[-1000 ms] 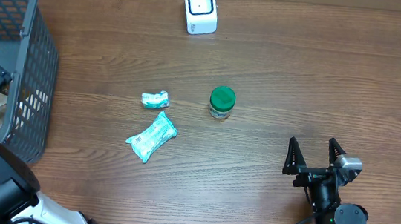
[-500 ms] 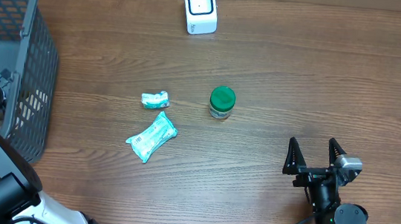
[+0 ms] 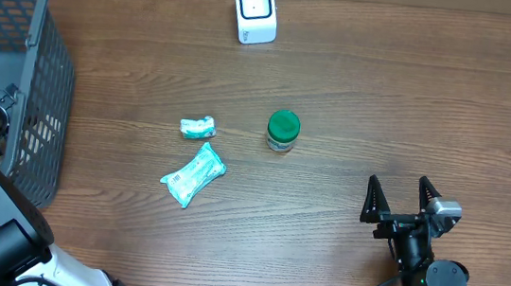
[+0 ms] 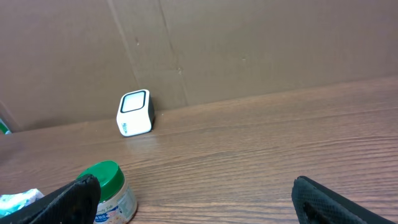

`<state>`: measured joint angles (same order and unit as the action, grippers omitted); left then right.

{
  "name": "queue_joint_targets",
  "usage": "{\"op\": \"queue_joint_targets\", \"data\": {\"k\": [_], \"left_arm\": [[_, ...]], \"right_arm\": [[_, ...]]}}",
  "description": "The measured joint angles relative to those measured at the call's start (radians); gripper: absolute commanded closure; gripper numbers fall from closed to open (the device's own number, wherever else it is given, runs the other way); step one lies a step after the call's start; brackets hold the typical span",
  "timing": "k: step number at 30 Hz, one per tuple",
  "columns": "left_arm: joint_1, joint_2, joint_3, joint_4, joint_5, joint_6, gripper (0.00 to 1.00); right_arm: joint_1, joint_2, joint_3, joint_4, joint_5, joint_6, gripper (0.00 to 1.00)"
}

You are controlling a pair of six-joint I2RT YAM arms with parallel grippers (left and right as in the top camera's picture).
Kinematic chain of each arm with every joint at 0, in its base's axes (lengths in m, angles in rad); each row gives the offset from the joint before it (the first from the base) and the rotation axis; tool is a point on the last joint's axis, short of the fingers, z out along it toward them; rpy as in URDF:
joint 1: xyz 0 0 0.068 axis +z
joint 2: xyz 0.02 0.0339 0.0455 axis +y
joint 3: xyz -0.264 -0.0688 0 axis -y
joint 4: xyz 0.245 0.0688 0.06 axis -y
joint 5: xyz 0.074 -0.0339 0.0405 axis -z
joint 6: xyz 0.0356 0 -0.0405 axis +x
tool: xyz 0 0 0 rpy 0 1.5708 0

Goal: Scan the item barcode
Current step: 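Return the left gripper into the basket and grasp the brown snack bag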

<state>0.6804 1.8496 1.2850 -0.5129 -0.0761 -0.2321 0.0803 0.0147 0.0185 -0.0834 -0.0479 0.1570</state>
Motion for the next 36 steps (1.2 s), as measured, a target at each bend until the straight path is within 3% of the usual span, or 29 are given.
{"op": "queue_joint_targets", "data": {"k": [7, 19, 22, 25, 36], "left_arm": [[0.000, 0.024, 0.000, 0.000, 0.002, 0.000, 0.02], [0.000, 0.073, 0.000, -0.014, -0.015, 0.008, 0.18], [0.000, 0.073, 0.000, -0.018, -0.019, 0.007, 0.30], [0.000, 0.073, 0.000, -0.025, -0.023, 0.009, 0.51], [0.000, 0.073, 0.003, -0.034, -0.022, 0.022, 0.88]], "right_arm": [[0.000, 0.000, 0.000, 0.000, 0.000, 0.000, 0.00], [0.000, 0.000, 0.000, 0.000, 0.000, 0.000, 0.00], [0.000, 0.000, 0.000, 0.000, 0.000, 0.000, 0.00], [0.000, 0.000, 0.000, 0.000, 0.000, 0.000, 0.00], [0.000, 0.000, 0.000, 0.000, 0.000, 0.000, 0.00]]}}
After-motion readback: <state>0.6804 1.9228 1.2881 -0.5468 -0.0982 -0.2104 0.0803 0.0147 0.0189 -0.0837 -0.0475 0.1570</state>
